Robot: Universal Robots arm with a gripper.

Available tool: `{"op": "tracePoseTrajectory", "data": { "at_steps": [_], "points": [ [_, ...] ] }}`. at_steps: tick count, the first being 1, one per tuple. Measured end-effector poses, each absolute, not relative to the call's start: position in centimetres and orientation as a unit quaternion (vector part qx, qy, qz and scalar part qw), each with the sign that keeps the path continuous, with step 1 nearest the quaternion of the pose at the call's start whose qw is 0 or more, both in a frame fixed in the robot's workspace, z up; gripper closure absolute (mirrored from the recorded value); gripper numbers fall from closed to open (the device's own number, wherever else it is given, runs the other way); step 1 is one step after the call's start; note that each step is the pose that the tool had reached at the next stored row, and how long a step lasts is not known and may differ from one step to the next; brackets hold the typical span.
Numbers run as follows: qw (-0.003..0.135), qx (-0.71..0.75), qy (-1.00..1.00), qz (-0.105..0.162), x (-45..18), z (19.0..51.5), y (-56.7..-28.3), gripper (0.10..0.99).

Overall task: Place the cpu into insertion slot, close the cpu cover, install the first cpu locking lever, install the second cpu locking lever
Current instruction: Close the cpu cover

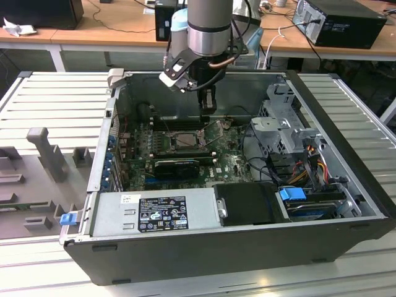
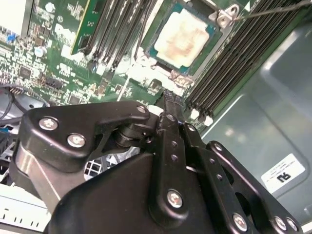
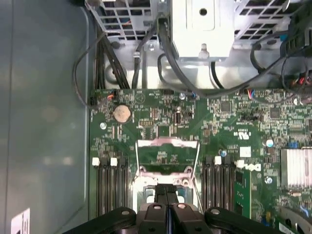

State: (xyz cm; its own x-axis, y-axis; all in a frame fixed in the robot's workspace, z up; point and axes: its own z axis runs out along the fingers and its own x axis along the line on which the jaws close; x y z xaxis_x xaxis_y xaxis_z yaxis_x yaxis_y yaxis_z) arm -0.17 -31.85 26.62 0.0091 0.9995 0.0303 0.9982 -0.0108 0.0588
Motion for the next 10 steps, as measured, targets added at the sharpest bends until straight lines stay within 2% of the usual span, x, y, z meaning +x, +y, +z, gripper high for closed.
{"op": "tracePoseTrajectory", "data": {
  "at_steps": [10],
  "points": [
    [0.005,0.710,0.704,0.027,3.0,26.6,-31.8,0.980]
  ]
}}
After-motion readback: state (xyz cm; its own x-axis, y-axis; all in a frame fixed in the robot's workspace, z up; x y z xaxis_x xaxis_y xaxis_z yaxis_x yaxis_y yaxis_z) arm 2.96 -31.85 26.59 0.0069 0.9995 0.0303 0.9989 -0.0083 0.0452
